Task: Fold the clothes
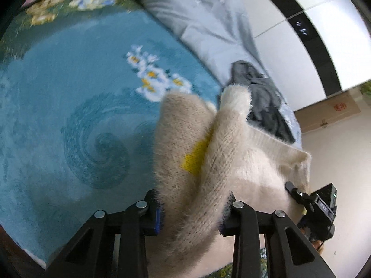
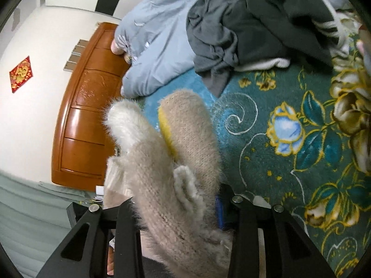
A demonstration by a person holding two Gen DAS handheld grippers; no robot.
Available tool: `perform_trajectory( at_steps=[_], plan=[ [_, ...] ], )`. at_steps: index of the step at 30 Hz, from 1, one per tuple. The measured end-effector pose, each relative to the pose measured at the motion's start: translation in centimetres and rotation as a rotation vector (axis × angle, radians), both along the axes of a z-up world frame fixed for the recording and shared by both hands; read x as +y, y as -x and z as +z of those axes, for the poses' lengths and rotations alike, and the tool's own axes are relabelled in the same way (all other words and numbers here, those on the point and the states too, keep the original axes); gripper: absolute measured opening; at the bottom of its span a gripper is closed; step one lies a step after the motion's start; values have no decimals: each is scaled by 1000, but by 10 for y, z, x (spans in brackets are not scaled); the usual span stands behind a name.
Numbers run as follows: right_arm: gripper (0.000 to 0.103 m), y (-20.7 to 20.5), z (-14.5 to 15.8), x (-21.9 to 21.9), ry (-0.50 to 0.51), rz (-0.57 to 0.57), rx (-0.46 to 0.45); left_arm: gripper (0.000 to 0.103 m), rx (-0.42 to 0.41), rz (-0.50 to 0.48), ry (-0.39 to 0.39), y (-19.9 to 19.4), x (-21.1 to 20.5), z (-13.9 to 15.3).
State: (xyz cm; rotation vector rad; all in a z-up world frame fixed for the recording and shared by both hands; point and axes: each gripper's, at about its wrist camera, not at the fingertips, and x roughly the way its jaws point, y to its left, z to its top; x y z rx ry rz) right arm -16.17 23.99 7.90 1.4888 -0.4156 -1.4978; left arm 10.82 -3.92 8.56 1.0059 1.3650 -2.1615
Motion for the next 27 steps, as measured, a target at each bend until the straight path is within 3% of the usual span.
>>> perform_trajectory(
  at_steps=[7, 13, 17, 27],
  plan=[
    [38, -7, 62, 50, 79, -46, 88, 35, 103, -77, 76, 6, 32, 50],
    [38, -4, 113, 125, 114, -134, 161, 35, 203, -205, 141, 23, 75, 102],
    [38, 10, 133, 180, 123, -216, 191, 35, 242, -314, 187, 53, 114, 132],
    [38, 75, 165, 308, 109, -402, 252, 34, 253, -594, 156, 165, 220, 156]
  ],
)
